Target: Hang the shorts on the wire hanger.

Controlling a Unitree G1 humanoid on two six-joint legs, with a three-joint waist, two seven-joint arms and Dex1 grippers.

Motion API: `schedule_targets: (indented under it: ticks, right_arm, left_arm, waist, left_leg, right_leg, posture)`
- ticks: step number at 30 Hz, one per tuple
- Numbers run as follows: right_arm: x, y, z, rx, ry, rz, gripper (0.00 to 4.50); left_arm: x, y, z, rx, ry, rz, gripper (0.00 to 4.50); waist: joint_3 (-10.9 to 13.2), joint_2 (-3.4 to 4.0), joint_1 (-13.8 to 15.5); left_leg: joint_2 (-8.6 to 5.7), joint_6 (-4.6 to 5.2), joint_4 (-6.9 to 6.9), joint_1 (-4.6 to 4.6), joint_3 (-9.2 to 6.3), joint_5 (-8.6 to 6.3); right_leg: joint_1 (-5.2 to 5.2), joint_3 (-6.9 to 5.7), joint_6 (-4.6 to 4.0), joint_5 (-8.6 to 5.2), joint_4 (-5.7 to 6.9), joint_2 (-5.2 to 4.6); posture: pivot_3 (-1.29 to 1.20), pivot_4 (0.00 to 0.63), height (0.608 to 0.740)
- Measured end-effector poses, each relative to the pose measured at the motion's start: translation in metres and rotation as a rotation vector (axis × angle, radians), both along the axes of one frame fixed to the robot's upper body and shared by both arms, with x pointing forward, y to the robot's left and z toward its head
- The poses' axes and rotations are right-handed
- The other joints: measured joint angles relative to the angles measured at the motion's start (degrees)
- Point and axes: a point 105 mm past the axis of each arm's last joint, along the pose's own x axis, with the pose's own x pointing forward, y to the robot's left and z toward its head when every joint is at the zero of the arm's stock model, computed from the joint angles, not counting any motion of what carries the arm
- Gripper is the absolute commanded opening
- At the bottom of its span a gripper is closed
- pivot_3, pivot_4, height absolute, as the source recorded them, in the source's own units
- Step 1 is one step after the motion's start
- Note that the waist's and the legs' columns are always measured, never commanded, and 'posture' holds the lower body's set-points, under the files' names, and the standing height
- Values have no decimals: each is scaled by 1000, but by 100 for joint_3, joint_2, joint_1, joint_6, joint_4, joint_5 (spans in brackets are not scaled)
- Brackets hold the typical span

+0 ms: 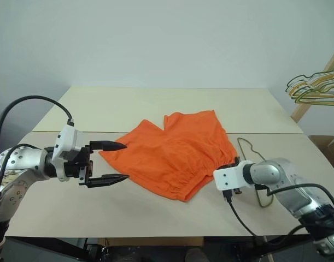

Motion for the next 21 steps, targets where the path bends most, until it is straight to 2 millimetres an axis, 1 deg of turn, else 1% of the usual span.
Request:
schedule_targets:
  ticks: [3, 5, 7, 9, 11, 13, 16, 21]
  right_arm:
    - [-22, 14, 6, 85, 98, 35, 3787]
    - [-31, 32, 16, 184, 127, 54, 4470]
    - [-38, 53, 22, 281, 143, 68, 4470]
    - [-42, 70, 22, 344, 162, 62, 4470]
    - [-44, 87, 15, 359, 182, 54, 4470]
    - [-45, 97, 3, 320, 196, 42, 4470]
    - [-35, 105, -14, 205, 160, -29, 3925]
    - [-33, 108, -16, 111, 129, -66, 2160]
  left_arm:
    - [-1, 0, 0, 2, 0, -2, 4500]
    - [-1, 0, -1, 6, 3, -5, 4500]
    - [-2, 0, -1, 7, 4, -8, 4500]
    - [-2, 1, -1, 9, 4, -9, 4500]
    - [-2, 1, -1, 11, 6, -12, 4500]
    - [-2, 1, -1, 12, 6, -13, 4500]
    - [-2, 0, -2, 14, 9, -17, 4500]
    - [-2, 0, -2, 14, 10, -18, 4500]
  waist:
    - [0, 0, 9]
    - [0, 0, -1]
    - [-1, -1, -18]
    - [-1, -1, 0]
    - [-1, -1, 2]
    - [-1, -1, 5]
    - [-1, -1, 2]
    - [-1, -1, 5]
  left_leg:
    - [2, 2, 0, 6, -3, -1]
    - [5, 1, -1, 9, -4, -1]
    - [6, 1, -2, 10, -3, -1]
    - [3, 0, -2, 10, -2, 0]
    - [2, 0, -1, 7, 1, 0]
    - [0, 0, 0, 3, 0, 0]
    - [-1, -1, 3, -4, 0, 1]
    - [-1, -1, 4, -9, -3, 0]
  right_leg:
    - [4, 0, 0, 0, 4, 2]
    - [4, 0, -1, 0, 6, 3]
    - [4, 1, -1, 0, 7, 6]
    - [4, 1, -1, 0, 7, 4]
    - [0, 1, -1, 0, 6, 3]
    - [-2, 0, -1, 0, 5, 3]
    - [-9, -1, -1, 0, 7, 3]
    - [-11, -8, -1, 0, 5, 3]
  posture:
    - [-98, 0, 740]
    - [-101, 0, 740]
    - [-103, 0, 740]
    - [-109, 0, 740]
    - [-112, 0, 740]
    - [-112, 0, 740]
    - [-109, 0, 740]
    - [-104, 0, 740]
